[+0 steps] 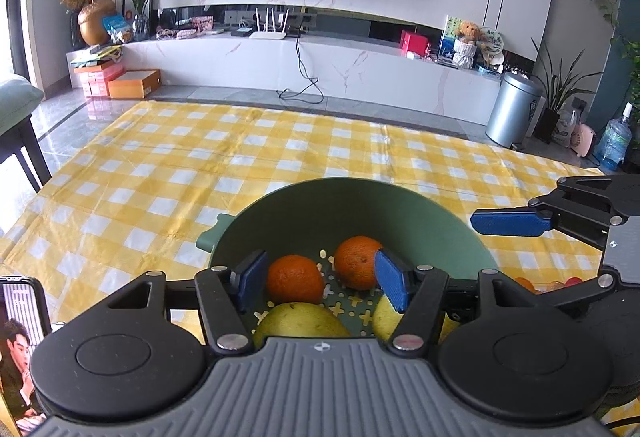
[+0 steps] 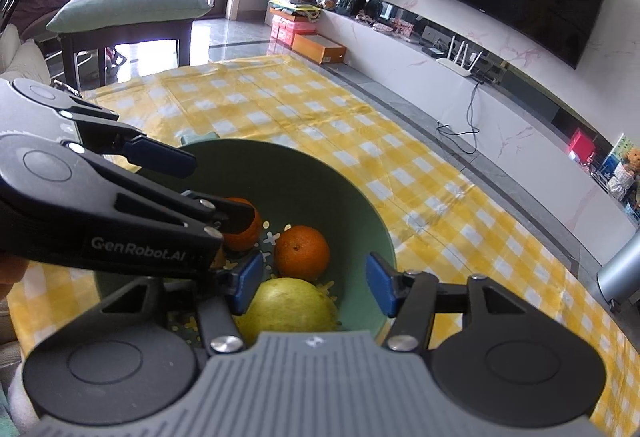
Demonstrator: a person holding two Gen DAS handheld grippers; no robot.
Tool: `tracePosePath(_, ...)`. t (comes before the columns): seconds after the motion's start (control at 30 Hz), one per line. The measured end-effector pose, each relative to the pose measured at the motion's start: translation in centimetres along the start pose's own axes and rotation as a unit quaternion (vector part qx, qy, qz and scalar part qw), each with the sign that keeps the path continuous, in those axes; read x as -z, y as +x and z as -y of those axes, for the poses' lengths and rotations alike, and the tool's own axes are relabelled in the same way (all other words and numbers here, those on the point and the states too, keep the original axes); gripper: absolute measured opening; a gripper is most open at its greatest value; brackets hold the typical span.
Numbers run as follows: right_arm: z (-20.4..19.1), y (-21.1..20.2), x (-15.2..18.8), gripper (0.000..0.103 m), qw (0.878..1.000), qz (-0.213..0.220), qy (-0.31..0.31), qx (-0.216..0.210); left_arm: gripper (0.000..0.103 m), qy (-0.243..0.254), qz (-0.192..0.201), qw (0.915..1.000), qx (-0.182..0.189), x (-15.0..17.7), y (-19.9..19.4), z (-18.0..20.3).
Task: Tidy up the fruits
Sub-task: 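Carry both oranges over the colander and release them inside, then withdraw both tools and reach toward the remaining oranges and kiwis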
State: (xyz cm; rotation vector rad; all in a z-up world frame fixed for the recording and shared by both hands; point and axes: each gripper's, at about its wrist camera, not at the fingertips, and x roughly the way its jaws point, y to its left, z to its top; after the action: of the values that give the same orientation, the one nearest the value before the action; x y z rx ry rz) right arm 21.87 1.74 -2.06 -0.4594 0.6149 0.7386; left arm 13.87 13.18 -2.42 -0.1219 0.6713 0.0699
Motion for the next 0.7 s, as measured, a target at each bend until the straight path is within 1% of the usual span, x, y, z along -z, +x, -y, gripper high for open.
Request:
tracePosePath(0.13,0.3,-2.2,1.0,0.059,1.000,0.011,0.017,0.010,0.075,0.005,0.016,0.9998,0.011,0.1,-1.3,1.1)
tracePosePath(0.27,0.6,-4.5,2.3,0.064,0.999,0.023,0.038,0.023,0.075,0.012,0.022,0.9994,0.024,0.2,-2.3,2.4)
tracePosePath(0.47,1.7,-7.7,5.2,0.067,0.995,0.029,0.087,0.046,0.075,0.019,0.021,0.9979,0.057,1.1,-3.1,4.1)
tracePosePath(0.57,2.4,-9.0,6.7,0.067,0.992,0.031,0.109,0.062,0.076,0.034,0.020,0.9964,0.074,2.0,-3.5,5.3)
tracePosePath(0.6,2.5,-9.5,7.2,0.067,0.991,0.030,0.114,0.067,0.077,0.040,0.020,0.9959,0.079,2.2,-3.6,5.8)
tracePosePath(0.67,2.9,-10.2,8.3,0.068,0.989,0.029,0.122,0.076,0.084,0.050,0.020,0.9943,0.092,2.7,-3.8,6.8)
tracePosePath(0.7,3.2,-10.6,8.9,0.073,0.988,0.027,0.127,0.080,0.085,0.054,0.019,0.9935,0.098,2.9,-3.8,7.2)
